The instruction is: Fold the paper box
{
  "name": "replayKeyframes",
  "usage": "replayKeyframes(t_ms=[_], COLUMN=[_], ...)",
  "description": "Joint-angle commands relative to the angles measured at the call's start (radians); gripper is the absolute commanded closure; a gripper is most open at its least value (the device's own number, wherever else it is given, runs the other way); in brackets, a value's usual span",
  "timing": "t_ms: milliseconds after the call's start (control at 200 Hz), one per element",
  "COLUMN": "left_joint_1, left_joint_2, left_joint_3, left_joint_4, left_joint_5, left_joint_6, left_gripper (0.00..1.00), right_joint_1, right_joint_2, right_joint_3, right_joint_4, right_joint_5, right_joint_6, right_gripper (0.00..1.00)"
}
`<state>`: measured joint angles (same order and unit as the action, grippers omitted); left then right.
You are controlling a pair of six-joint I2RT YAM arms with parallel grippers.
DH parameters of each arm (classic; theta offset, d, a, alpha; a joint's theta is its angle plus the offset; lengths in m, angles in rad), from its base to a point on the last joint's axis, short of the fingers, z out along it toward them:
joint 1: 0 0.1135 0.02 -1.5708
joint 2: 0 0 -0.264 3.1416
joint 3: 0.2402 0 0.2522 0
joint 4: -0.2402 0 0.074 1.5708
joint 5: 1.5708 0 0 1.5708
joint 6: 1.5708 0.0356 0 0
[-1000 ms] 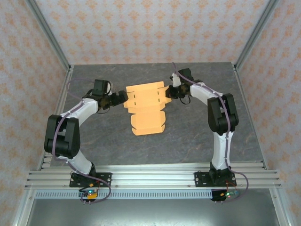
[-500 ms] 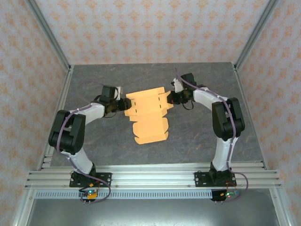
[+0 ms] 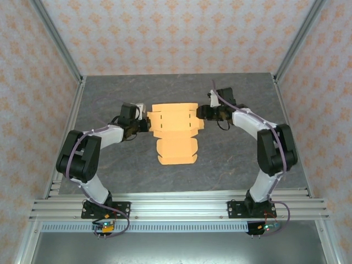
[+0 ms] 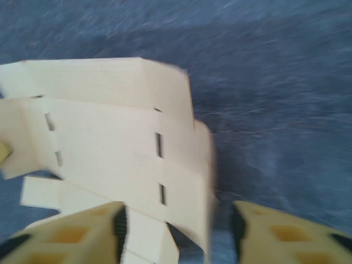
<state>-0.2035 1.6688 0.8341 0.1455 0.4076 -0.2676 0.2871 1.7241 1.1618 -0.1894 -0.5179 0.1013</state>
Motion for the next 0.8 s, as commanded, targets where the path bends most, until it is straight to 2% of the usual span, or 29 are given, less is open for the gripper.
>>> replayKeyframes(t_ms=[0, 75, 150, 205, 250, 285, 330, 380, 566, 681, 796], left_joint_1=[-0.038, -0.091, -0.129, -0.151, -0.165, -0.173, -0.18, -0.191, -0.264, -0.301, -0.337], left_joint_2=[-0.119, -0.166, -0.196, -0.208, -0.207, -0.2, -0.187, -0.173, -0.159, -0.161, -0.155], left_joint_3=[-0.051, -0.09, -0.13, -0.165, -0.184, -0.191, -0.193, -0.192, -0.201, -0.222, -0.227], left_joint_4=[0.14, 0.185, 0.257, 0.346, 0.406, 0.44, 0.469, 0.491, 0.515, 0.554, 0.565], left_joint_5=[-0.081, -0.17, -0.247, -0.28, -0.297, -0.305, -0.305, -0.3, -0.369, -0.393, -0.422], left_joint_6=[-0.016, 0.005, -0.006, -0.007, -0.004, -0.006, -0.014, -0.017, 0.069, 0.102, 0.15], left_gripper=[0.96, 0.96, 0.95, 0.94, 0.93, 0.91, 0.9, 0.9, 0.91, 0.92, 0.91], right_joint_1=[-0.004, -0.003, -0.01, -0.012, -0.015, -0.016, -0.009, 0.01, 0.092, 0.099, 0.098], right_joint_2=[-0.184, -0.269, -0.314, -0.327, -0.323, -0.308, -0.277, -0.235, -0.129, -0.077, -0.032], right_joint_3=[-0.061, -0.079, -0.062, -0.058, -0.062, -0.072, -0.072, -0.043, 0.115, 0.166, 0.232], right_joint_4=[0.094, 0.07, -0.002, -0.043, -0.038, 0.018, 0.048, 0.033, -0.084, -0.078, -0.143], right_joint_5=[0.238, 0.353, 0.433, 0.391, 0.326, 0.227, 0.14, 0.088, 0.013, -0.029, -0.009], right_joint_6=[0.159, 0.283, 0.5, 0.663, 0.817, 0.898, 1.025, 1.139, 1.238, 1.278, 1.278], right_gripper=[0.3, 0.25, 0.12, 0.01, 0.06, 0.08, 0.07, 0.01, 0.01, 0.01, 0.01])
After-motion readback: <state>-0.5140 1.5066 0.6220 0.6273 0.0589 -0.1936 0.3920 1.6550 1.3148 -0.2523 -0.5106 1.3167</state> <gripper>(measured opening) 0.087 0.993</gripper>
